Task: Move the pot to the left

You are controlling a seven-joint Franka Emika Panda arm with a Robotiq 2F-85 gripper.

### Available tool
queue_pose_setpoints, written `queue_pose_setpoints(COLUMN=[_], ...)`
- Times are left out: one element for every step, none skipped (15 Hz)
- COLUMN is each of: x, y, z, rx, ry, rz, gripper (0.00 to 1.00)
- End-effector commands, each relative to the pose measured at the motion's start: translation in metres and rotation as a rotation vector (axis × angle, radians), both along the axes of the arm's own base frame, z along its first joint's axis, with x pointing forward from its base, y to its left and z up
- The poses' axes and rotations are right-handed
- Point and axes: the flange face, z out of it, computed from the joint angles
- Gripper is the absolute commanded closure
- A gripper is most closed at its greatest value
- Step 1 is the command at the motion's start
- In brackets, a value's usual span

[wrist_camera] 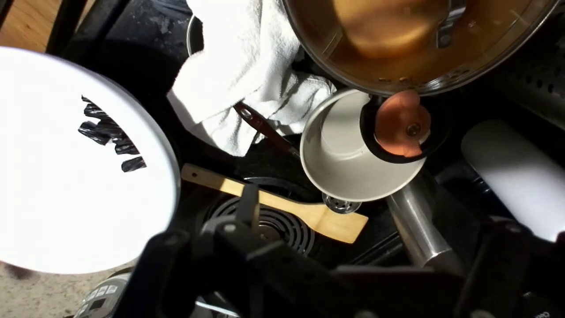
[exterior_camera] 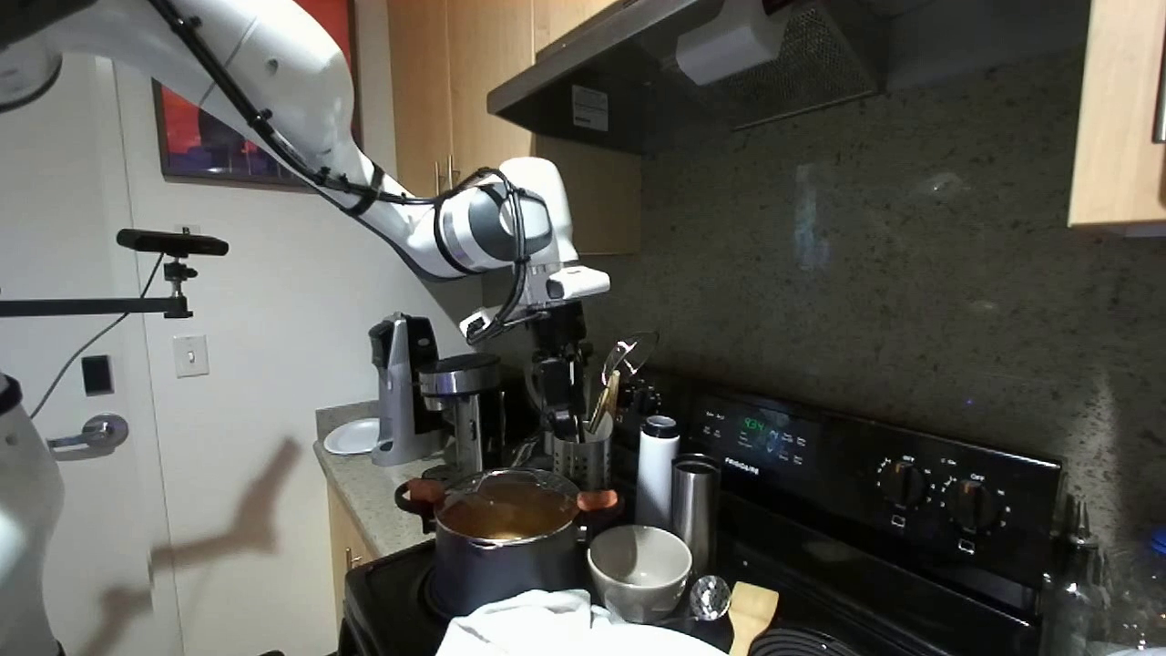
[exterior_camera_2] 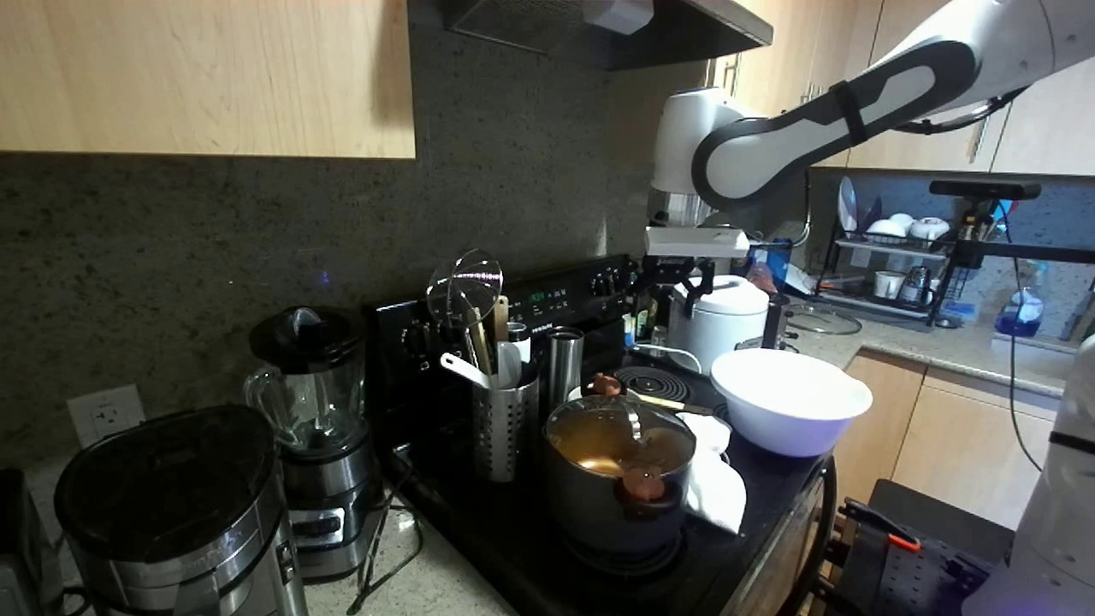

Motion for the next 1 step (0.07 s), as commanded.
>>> queue_pose_setpoints(x=[0.0002], y=[-0.0002], z=[0.0007], rx=[0.000], ry=[0.000], rz=[0.000], gripper=[0.00])
